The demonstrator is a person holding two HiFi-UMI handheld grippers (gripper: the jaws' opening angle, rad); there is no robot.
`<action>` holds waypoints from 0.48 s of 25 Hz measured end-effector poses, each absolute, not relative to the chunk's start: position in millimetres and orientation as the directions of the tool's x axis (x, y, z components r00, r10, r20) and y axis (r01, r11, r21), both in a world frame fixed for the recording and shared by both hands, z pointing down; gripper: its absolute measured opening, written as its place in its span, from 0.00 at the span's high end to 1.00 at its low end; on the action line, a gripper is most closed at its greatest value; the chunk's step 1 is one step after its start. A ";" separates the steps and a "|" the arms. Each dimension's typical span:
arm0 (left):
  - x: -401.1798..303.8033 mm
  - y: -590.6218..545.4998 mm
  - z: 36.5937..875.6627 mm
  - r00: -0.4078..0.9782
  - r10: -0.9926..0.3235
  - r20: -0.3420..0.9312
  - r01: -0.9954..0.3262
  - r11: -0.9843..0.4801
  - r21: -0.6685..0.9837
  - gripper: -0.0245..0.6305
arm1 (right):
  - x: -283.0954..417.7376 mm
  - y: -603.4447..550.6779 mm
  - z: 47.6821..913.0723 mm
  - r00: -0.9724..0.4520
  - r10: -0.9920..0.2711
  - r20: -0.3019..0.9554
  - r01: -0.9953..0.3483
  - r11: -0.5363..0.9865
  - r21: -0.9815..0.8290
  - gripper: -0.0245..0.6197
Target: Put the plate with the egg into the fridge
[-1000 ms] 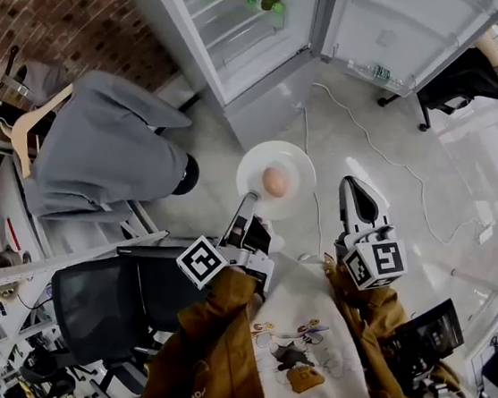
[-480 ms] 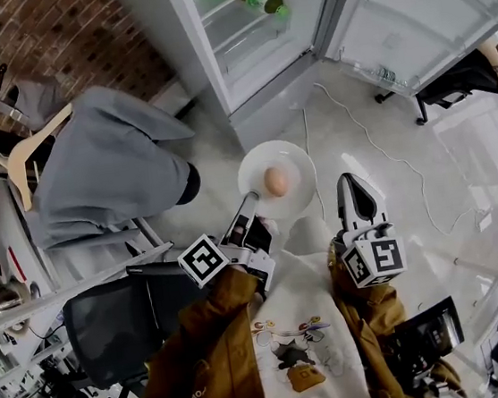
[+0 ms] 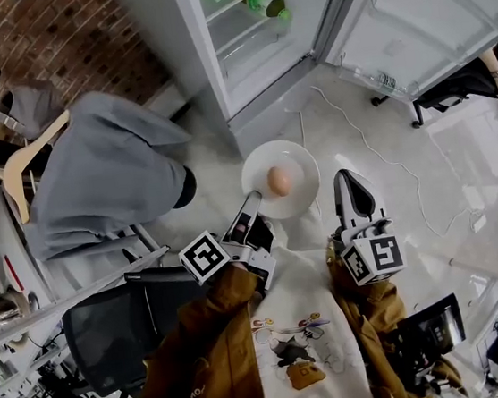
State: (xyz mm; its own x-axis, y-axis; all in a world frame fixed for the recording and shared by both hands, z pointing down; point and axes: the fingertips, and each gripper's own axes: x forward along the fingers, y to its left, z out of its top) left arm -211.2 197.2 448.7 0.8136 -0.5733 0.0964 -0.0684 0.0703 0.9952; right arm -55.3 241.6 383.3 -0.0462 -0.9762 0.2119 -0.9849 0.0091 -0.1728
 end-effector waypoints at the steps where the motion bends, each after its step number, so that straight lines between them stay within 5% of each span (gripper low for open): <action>1: -210.4 193.9 448.9 0.813 -0.574 0.097 -0.069 0.071 0.995 0.93 | -55.8 237.0 383.1 -0.056 -0.977 0.207 -0.984 0.019 -0.177 0.95; 12: -182.5 147.9 457.9 0.802 -0.583 0.133 -0.090 0.102 0.991 0.93 | -27.8 181.1 393.4 -0.089 -0.973 0.215 -0.981 0.048 -0.190 0.95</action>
